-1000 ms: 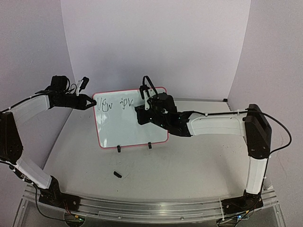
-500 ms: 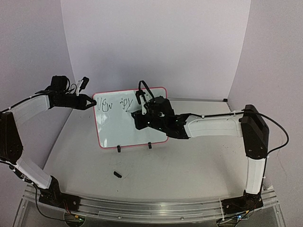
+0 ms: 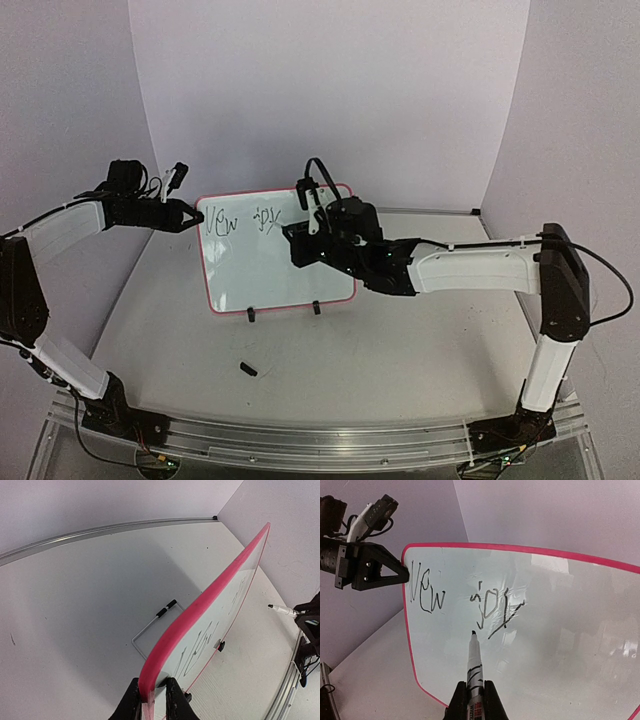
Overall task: Write a sentence on the whiteboard
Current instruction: Write on the whiteboard with the whiteboard marker without the cap.
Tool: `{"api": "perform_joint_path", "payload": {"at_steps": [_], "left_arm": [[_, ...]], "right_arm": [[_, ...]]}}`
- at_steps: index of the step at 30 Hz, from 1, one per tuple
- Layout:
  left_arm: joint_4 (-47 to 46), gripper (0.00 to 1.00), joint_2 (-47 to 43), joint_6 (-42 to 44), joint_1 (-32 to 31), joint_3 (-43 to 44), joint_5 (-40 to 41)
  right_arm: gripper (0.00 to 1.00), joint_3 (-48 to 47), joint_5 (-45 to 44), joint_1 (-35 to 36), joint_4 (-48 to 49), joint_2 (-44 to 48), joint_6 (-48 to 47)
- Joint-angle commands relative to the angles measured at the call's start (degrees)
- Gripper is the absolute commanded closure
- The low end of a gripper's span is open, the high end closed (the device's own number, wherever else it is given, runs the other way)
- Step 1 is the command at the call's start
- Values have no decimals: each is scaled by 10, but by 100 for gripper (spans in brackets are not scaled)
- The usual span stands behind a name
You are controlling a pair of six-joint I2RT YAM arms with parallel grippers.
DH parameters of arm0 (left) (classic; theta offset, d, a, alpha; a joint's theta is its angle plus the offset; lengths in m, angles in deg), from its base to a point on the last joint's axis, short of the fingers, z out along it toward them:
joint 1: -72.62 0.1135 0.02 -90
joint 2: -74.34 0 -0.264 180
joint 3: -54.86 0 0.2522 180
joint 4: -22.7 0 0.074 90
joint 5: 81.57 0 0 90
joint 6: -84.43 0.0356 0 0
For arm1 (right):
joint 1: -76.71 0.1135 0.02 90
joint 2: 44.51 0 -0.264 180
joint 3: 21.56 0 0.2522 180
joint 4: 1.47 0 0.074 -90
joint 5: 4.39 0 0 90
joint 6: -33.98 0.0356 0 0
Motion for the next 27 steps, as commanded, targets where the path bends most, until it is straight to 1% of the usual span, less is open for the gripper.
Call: {"api": "perform_joint_path", "payload": {"at_steps": [1,15,27], "left_arm": [[-5,85,7,6,1,10,1],[-5,85,8,6,1,9,0],[-4,85,13,6,1,11,1]], "right_arm": [[100,-12,-46,-6,15,11,-3],[100,-36,-63,-29,12,-14,8],[100,-56,-53,-41,7,-34,10]]}}
